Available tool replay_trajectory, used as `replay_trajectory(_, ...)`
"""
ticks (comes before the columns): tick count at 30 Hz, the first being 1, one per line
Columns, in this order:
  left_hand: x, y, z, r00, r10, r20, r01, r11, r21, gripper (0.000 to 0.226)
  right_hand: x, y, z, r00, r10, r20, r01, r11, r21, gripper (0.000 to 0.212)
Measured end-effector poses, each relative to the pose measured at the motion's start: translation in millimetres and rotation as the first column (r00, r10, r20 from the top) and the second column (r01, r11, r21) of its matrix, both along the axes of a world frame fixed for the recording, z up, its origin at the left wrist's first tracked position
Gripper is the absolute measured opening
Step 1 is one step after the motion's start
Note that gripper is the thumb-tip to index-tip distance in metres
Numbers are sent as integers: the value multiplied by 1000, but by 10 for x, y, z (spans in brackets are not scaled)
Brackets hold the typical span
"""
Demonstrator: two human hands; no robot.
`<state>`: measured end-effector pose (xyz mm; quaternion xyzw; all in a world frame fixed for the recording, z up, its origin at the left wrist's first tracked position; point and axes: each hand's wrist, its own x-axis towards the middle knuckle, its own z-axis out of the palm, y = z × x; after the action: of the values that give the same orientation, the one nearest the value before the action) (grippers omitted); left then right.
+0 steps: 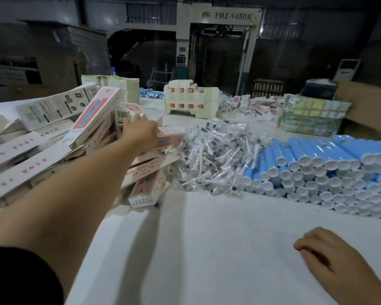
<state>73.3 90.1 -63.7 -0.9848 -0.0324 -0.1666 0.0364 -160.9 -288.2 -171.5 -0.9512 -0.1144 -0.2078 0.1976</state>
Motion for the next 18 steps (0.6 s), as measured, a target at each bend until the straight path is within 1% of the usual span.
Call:
replay_trajectory(2,-117,-90,116,990,-47,137,64,990,-124,29,-17,-6,23,999,16,-42,-15,999,30,40)
replay_trajectory(3,-204,-173,164,970,-81,229,128,972,-199,26,-18,-13,25,998,23,-63,-21,999,33,39)
replay_trajectory(5,-463,-431,201,900,-175,400,314,896,-315,28,-15,-32,12,995,35,-91,-33,999,16,36)
replay_trajectory(7,-829,-752,90,825,-310,473,502,786,-361,34,-13,-41,14,992,30,-123,-25,999,47,30)
replay_trajectory(9,-1210,-1076,-132,727,-501,471,675,649,-351,34,-9,-57,24,988,20,-156,-5,995,99,25)
replay_trajectory(10,-1383,-1231,-252,648,-608,459,757,577,-305,33,-11,-69,39,988,22,-150,-2,991,133,24)
replay_trajectory(12,-1666,-1520,-444,449,-795,408,891,432,-139,34,-38,-85,82,986,22,-166,26,960,279,25)
replay_trajectory(13,-1764,-1652,-523,334,-860,387,938,343,-47,35,-55,-92,103,981,25,-193,53,920,388,27)
replay_trajectory(14,-1837,-1777,-592,230,-901,368,966,256,23,35,-68,-98,116,979,31,-201,77,860,504,30)
replay_trajectory(15,-1903,-1886,-641,152,-923,353,981,186,62,35,-72,-110,126,979,39,-200,97,773,627,32)
replay_trajectory(16,-1961,-1983,-680,97,-932,349,988,133,79,35,-57,-129,136,975,61,-216,127,643,755,35)
replay_trajectory(17,-2008,-2069,-720,58,-936,347,992,91,82,33,-47,-160,146,960,131,-249,162,464,871,38)
replay_trajectory(18,-2048,-2147,-766,30,-940,341,995,60,79,31,-32,-192,157,928,232,-291,217,296,930,43)
